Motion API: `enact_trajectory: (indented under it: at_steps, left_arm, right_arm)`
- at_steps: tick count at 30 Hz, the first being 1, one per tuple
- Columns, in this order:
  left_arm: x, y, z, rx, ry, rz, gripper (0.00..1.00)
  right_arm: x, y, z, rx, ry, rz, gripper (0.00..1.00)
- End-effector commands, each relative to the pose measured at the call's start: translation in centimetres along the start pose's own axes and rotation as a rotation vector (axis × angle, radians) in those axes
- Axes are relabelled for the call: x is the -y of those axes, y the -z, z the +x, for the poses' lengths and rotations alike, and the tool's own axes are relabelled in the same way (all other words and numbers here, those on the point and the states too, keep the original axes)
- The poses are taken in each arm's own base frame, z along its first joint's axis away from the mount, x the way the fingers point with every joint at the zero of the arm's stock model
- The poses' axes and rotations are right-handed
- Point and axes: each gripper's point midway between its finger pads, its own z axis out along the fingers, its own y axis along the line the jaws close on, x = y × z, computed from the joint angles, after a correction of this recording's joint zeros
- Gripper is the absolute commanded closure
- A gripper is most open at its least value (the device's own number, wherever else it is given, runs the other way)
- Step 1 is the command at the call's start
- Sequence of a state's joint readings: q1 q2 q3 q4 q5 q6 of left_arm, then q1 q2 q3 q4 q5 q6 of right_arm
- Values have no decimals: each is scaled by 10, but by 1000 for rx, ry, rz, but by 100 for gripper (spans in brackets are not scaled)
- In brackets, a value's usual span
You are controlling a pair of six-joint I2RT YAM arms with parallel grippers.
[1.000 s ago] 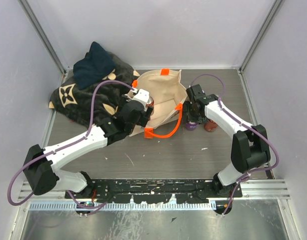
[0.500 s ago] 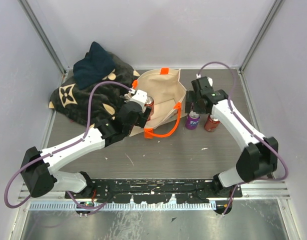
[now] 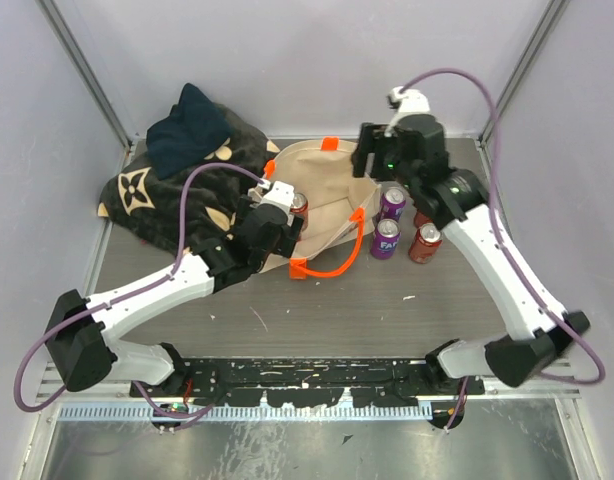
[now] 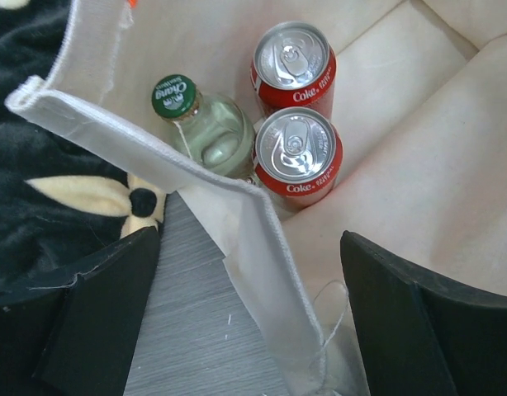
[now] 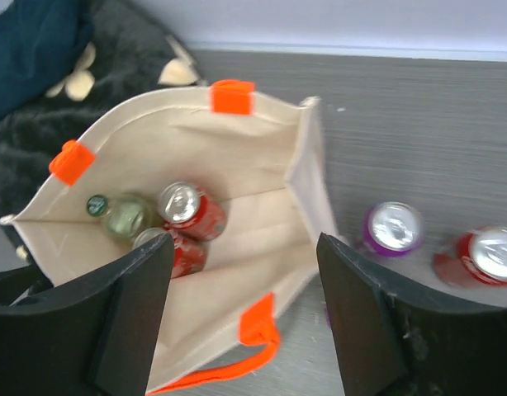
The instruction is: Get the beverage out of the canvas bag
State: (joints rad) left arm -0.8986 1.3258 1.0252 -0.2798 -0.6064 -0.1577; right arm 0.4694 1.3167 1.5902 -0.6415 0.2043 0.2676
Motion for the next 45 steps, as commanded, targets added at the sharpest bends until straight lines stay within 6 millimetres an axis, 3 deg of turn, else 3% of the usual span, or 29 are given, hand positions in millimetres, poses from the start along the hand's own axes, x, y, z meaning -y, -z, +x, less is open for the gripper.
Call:
enact_trajectory:
  at_steps: [1, 4, 10, 19, 26, 32, 45]
  left_arm:
    - [5, -6, 26, -72, 14, 3, 2]
    - [9, -8, 35, -85, 30, 15, 2]
    - [14, -13, 51, -112, 44, 27, 2]
    - [17, -18, 66, -146, 40, 24, 2]
    - [4, -13, 66, -139, 57, -32, 2]
    - [2, -9, 67, -142, 59, -30, 2]
    - [3, -13, 61, -137, 39, -32, 2]
  right_arm:
    - [-62, -34, 25, -76, 117, -177, 27]
    - [-86, -49, 46, -120, 163, -225, 35]
    - [-97, -80, 77, -181, 165, -251, 39]
    - [-106, -131, 117, -250, 113, -233, 18]
    - [-109, -172, 144, -301, 97, -190, 7]
    - [-109, -187, 157, -308, 90, -180, 0]
    - [-111, -210, 203, -415, 115, -168, 1]
